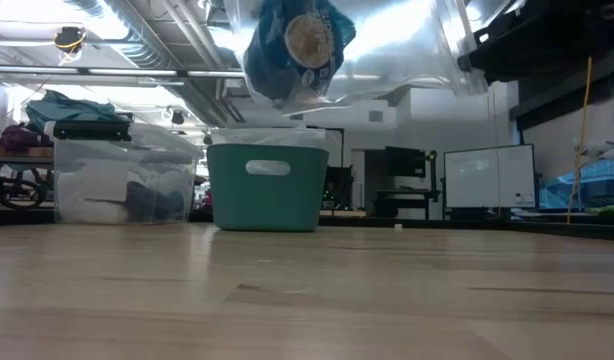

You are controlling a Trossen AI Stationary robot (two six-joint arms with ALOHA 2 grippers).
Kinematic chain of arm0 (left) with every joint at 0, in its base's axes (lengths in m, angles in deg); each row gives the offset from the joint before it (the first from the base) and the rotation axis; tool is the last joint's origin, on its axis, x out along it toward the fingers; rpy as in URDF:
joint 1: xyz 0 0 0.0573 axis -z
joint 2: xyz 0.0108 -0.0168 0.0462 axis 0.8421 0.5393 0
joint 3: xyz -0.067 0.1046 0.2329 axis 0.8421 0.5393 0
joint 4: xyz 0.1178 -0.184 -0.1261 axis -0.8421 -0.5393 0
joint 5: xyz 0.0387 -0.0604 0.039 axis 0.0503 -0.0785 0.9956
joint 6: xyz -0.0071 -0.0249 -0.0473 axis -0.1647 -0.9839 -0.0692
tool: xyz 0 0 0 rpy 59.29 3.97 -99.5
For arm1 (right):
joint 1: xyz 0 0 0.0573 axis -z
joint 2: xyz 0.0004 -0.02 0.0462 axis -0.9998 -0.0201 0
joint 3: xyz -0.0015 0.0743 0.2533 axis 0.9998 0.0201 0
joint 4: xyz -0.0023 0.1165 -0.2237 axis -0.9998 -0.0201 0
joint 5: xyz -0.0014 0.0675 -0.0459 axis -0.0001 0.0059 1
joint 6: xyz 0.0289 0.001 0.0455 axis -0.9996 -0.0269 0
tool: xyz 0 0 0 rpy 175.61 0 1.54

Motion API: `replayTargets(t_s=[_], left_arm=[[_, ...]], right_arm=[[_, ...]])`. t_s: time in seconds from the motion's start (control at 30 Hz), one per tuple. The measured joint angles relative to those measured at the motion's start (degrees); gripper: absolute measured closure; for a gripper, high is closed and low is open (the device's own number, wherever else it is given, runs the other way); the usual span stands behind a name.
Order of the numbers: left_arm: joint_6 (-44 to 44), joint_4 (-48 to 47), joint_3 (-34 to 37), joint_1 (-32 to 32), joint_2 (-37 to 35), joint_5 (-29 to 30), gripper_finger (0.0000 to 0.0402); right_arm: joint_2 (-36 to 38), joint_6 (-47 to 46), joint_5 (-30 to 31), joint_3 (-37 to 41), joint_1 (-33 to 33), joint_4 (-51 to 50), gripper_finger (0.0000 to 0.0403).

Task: Roll bandage
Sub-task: Close the transparent zip bag, then put the transparent zip bag into the green bin

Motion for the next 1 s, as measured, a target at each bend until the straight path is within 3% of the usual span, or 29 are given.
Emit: replayTargets(t_s=[0.37, 0.77, 1.0], left_arm=[[-0.02, -0.11, -0.09, 0.2, -0.09, 0.0, 0.0401], [0.79, 0.3, -0.26, 0.22, -0.55, -0.01, 0.0401], [4.17, 0.7, -0.2, 0.22, -0.81, 1.81, 0.0401]], right_arm=[[0.0, 0.02, 0.77, 0.04, 0.0, 0.36, 0.036], [0.08, -2.64, 0.98, 0.22, 0.0, 4.54, 0.0211], [4.93, 1.13, 2.01, 0.11, 0.0, 12.93, 0.0172]])
